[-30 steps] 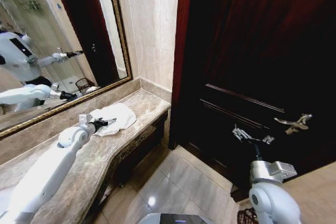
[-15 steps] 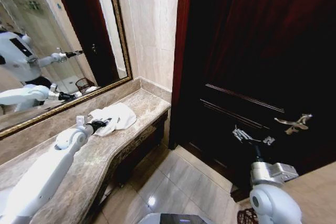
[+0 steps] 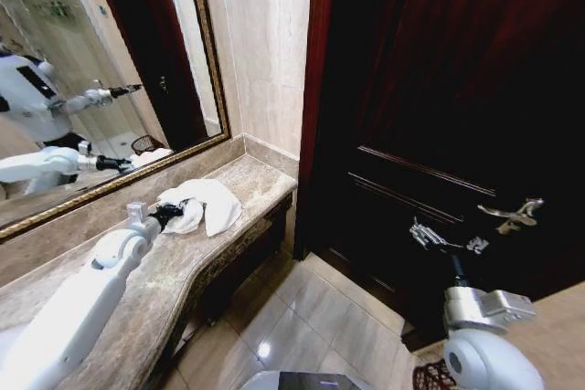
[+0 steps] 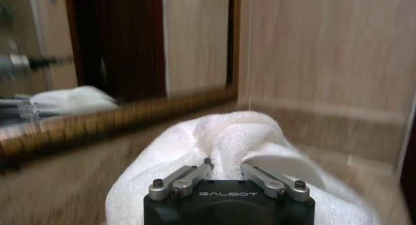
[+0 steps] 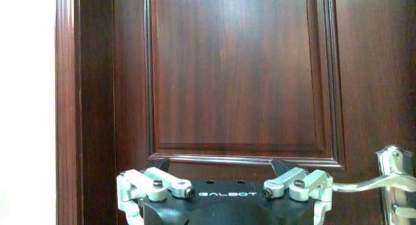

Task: Discard the used towel into the hamper.

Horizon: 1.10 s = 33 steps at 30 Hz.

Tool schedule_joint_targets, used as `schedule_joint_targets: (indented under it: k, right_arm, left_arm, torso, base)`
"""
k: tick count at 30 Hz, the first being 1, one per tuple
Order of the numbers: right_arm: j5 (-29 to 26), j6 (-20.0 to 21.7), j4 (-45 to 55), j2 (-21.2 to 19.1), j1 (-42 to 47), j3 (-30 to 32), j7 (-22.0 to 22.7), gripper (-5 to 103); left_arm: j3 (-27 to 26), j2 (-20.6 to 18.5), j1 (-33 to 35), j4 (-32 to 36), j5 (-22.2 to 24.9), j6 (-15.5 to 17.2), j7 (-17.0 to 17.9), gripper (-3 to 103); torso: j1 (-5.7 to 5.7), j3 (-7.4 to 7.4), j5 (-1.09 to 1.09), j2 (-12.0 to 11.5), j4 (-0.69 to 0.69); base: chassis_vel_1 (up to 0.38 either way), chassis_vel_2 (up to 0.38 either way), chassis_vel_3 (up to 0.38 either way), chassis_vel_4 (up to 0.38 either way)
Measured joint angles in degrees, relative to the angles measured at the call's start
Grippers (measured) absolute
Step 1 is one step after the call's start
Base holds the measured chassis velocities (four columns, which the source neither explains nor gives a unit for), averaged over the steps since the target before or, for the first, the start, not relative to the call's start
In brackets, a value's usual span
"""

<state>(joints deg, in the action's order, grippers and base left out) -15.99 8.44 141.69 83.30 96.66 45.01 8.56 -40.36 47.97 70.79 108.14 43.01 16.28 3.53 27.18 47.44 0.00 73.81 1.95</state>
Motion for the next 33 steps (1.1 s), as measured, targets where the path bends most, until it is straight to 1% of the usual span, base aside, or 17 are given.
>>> schedule_joint_targets:
  k: [2,4,6,8,9,11,13,14,17,18,21,22,24,25,26,29,33]
  right_arm:
    - [0.0,0.02,0.45,0.04,0.16,-0.06,-0.08,100]
    - [-1.29,0.6,1.38,0.3,-0.02,-0.25,-0.07,100]
    - [-1.76,0.86,1.48,0.36,-0.09,-0.29,0.0,100]
    - [-3.3,2.0,1.67,0.69,-0.25,-0.31,0.25,100]
    - [-3.3,2.0,1.67,0.69,-0.25,-0.31,0.25,100]
    - [-2.86,1.92,1.69,0.72,-0.3,0.02,0.01,100]
    - [-2.74,1.96,1.7,0.44,-0.32,0.43,-0.22,100]
    - [-2.74,1.96,1.7,0.44,-0.32,0.43,-0.22,100]
    - [-3.49,2.51,1.69,-0.1,-0.46,1.45,-0.66,100]
    - [-3.49,2.51,1.69,-0.1,-0.46,1.45,-0.66,100]
    - [-4.96,2.97,1.69,-0.56,-0.48,3.6,-1.59,100]
    - [-4.96,2.97,1.69,-0.56,-0.48,3.6,-1.59,100]
    - [-5.88,3.01,1.67,-0.7,0.03,5.24,-2.7,100]
    - [-6.35,3.01,1.66,-0.75,0.34,5.86,-3.19,100]
    - [-6.35,3.01,1.66,-0.75,0.34,5.86,-3.19,100]
    - [-8.44,3.21,1.64,-1.3,0.97,7.56,-4.47,100]
    - [-9.82,3.57,1.63,-2.11,0.92,8.77,-5.46,100]
  left_arm:
    - [-2.13,1.33,2.13,3.72,0.0,-0.69,0.83,5]
    - [-6.24,4.56,6.41,11.49,0.7,-0.87,2.74,5]
    - [-6.83,5.09,6.96,12.71,0.85,-0.8,3.0,5]
    - [-10.21,8.55,9.93,19.46,1.0,-0.53,4.44,5]
    - [-10.21,8.55,9.93,19.46,1.0,-0.53,4.44,5]
    - [-12.63,11.36,12.0,24.47,0.08,-0.46,4.8,5]
    - [-15.07,14.23,14.69,30.0,-2.34,-0.27,3.53,5]
    - [-15.07,14.23,14.69,30.0,-2.34,-0.27,3.53,5]
    - [-16.38,16.77,18.98,34.25,-6.56,-0.88,0.38,5]
    - [-16.38,16.77,18.98,34.25,-6.56,-0.88,0.38,5]
    - [-16.78,20.05,24.02,35.84,-10.9,-4.33,-3.01,5]
    - [-16.78,20.05,24.02,35.84,-10.9,-4.33,-3.01,5]
    - [-16.47,22.45,27.72,35.86,-13.59,-9.1,-5.42,5]
    - [-16.12,23.23,29.12,35.86,-14.44,-10.62,-5.94,5]
    - [-16.12,23.23,29.12,35.86,-14.44,-10.62,-5.94,5]
    - [-14.82,25.11,31.63,35.71,-16.02,-12.19,-6.64,5]
    - [-12.7,26.7,32.43,35.53,-19.17,-13.59,-7.3,5]
  torso:
    - [0.0,0.0,0.02,0.0,0.01]
    - [0.0,0.0,-0.01,0.0,0.02]
    - [0.0,0.0,-0.01,0.0,0.02]
    - [0.0,-0.01,0.01,0.0,0.02]
    - [0.0,-0.01,0.01,0.0,0.02]
    - [-0.01,-0.01,0.02,0.0,0.02]
    - [-0.01,-0.01,0.0,0.0,0.02]
    - [-0.01,-0.01,0.0,0.0,0.02]
    - [-0.01,-0.01,0.02,0.0,0.01]
    - [-0.01,-0.01,0.02,0.0,0.01]
    - [-0.01,-0.01,0.0,0.0,0.02]
    - [-0.01,-0.01,0.0,0.0,0.02]
    - [-0.01,-0.01,0.01,0.0,0.02]
    - [-0.01,-0.01,0.01,0.0,0.03]
    - [-0.01,-0.01,0.01,0.0,0.03]
    - [-0.01,0.0,0.01,0.01,0.02]
    - [0.0,0.0,0.0,0.0,0.01]
  base:
    - [0.0,0.0,0.0,0.0]
    - [0.0,0.0,0.0,0.0]
    - [0.0,0.0,0.0,0.0]
    - [0.0,0.0,0.0,0.0]
    - [0.0,0.0,0.0,0.0]
    - [0.0,0.0,0.0,0.0]
    - [0.0,0.0,0.0,0.0]
    - [0.0,0.0,0.0,0.0]
    - [0.0,0.0,0.0,0.0]
    - [0.0,0.0,0.0,0.0]
    - [0.0,0.0,0.0,0.0]
    - [0.0,0.0,0.0,0.0]
    - [0.0,0.0,0.0,0.0]
    - [0.0,0.0,0.0,0.0]
    - [0.0,0.0,0.0,0.0]
    - [0.0,0.0,0.0,0.0]
    - [0.0,0.0,0.0,0.0]
